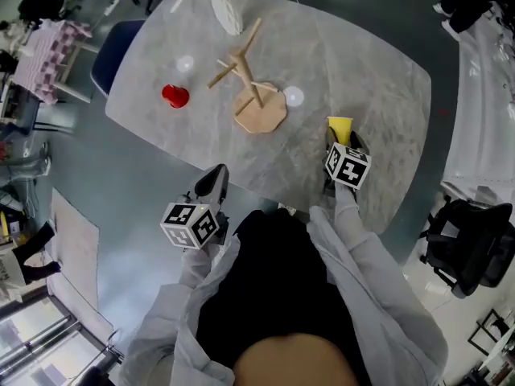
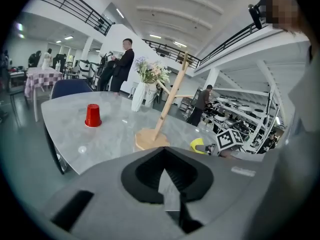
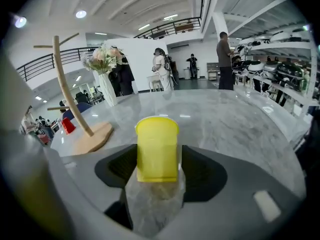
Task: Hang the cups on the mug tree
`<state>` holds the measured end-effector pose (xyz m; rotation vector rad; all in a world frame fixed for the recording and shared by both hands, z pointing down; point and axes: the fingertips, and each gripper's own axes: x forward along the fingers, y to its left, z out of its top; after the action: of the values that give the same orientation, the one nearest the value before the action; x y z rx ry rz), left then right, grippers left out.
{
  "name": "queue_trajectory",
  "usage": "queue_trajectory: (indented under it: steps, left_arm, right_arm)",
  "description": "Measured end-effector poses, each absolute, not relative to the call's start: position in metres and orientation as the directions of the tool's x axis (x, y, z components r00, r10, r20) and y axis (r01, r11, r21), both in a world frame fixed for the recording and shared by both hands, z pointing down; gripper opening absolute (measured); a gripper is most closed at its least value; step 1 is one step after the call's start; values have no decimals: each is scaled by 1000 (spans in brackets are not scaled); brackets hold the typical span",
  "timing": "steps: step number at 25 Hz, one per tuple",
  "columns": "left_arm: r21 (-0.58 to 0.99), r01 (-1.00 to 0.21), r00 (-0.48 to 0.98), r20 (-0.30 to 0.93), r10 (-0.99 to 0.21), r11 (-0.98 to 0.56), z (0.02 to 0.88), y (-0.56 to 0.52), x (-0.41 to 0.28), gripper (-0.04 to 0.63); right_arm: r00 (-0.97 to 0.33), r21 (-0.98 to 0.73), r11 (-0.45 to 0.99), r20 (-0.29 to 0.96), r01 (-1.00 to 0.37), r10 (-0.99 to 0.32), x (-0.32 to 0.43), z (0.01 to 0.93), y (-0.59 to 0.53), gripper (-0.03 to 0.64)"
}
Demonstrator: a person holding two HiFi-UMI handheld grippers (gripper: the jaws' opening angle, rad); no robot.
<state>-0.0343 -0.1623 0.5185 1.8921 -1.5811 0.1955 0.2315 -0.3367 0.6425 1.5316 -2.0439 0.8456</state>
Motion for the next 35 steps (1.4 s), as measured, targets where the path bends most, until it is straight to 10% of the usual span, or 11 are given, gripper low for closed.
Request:
queue_trajectory:
  steps: [23,35]
  left_arm:
    - [396,-866,456,372,-809,-306,476,-219,-66,-3]
    - [390,-816,559,342,-756,-427,468,-235,-103,-3]
  right_arm:
    - [-492,74,599,495,-798,-716,191,453,-306,264]
    - [-324,662,696,618,-277,-716,113,407,-296,264]
